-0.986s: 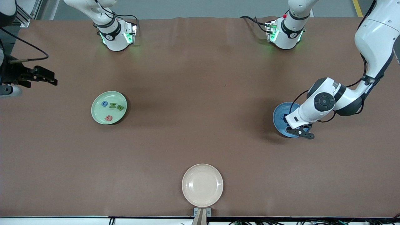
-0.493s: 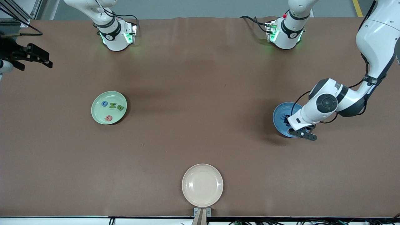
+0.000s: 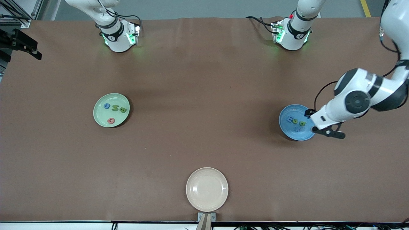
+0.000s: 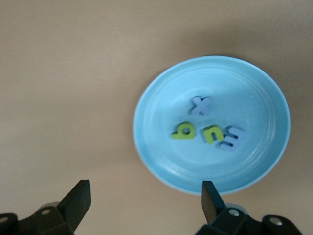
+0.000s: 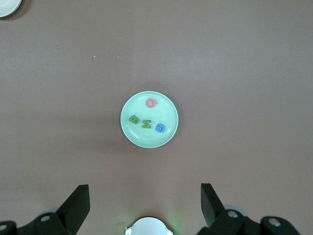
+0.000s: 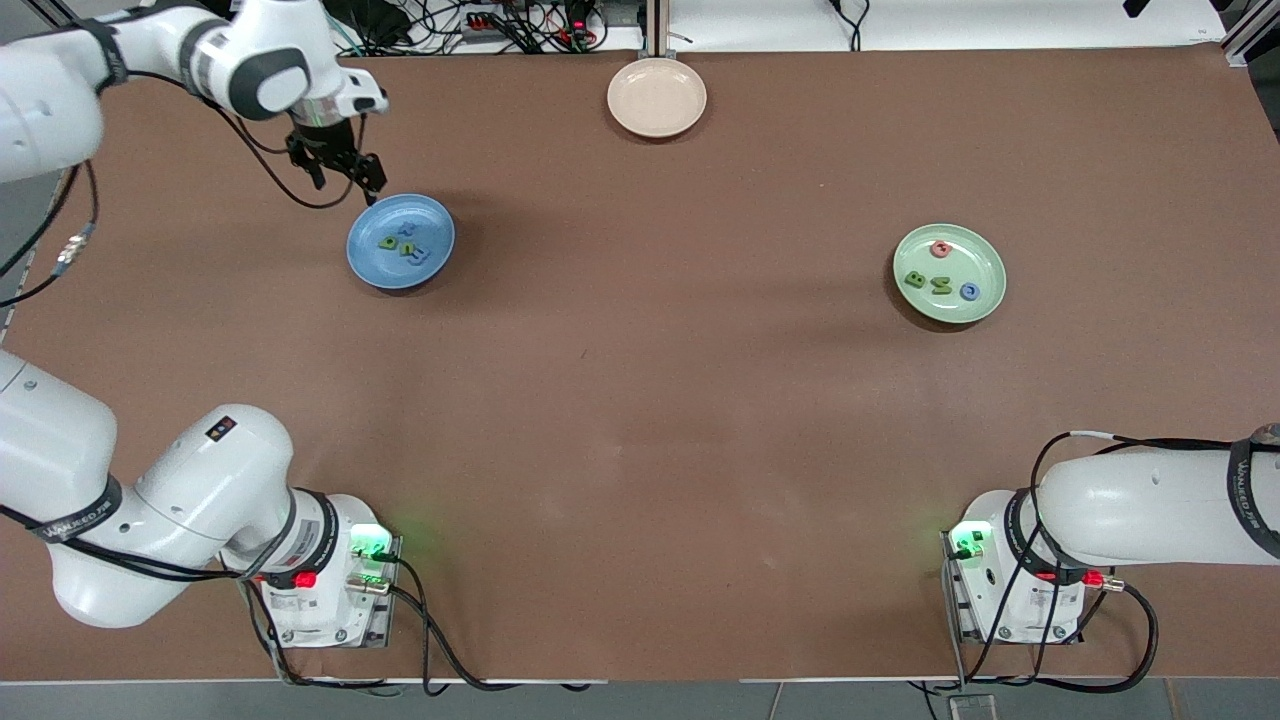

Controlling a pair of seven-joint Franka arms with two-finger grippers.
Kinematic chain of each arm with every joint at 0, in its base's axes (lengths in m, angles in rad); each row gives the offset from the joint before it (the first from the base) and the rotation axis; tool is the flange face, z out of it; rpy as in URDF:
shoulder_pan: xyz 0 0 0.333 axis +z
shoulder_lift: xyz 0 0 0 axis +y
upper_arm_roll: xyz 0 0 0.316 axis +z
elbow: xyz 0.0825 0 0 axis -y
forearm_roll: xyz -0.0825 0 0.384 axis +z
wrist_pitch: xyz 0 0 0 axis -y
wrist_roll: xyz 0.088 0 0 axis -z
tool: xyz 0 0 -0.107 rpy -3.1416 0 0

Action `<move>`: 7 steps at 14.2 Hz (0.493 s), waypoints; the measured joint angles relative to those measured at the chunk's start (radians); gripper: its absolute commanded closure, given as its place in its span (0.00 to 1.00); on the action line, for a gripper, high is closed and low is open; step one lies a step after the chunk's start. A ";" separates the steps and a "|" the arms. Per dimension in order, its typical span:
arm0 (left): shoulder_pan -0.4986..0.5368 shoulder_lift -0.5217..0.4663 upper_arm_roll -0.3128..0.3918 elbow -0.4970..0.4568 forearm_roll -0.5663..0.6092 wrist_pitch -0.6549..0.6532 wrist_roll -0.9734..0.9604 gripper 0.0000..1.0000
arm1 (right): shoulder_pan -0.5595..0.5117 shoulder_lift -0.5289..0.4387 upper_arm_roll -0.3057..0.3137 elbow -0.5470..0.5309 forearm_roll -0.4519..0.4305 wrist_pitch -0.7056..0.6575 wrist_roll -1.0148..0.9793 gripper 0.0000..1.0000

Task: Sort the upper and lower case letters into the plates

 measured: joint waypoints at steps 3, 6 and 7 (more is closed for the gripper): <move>0.085 -0.003 -0.066 0.003 -0.009 -0.029 0.002 0.00 | -0.001 0.000 0.000 0.009 0.003 -0.023 0.004 0.00; 0.082 -0.003 -0.066 0.021 -0.009 -0.043 0.002 0.00 | -0.005 0.000 -0.001 0.009 0.010 -0.042 0.011 0.00; 0.081 -0.003 -0.066 0.029 -0.009 -0.045 0.002 0.00 | -0.006 0.000 -0.001 0.009 0.016 -0.045 0.012 0.00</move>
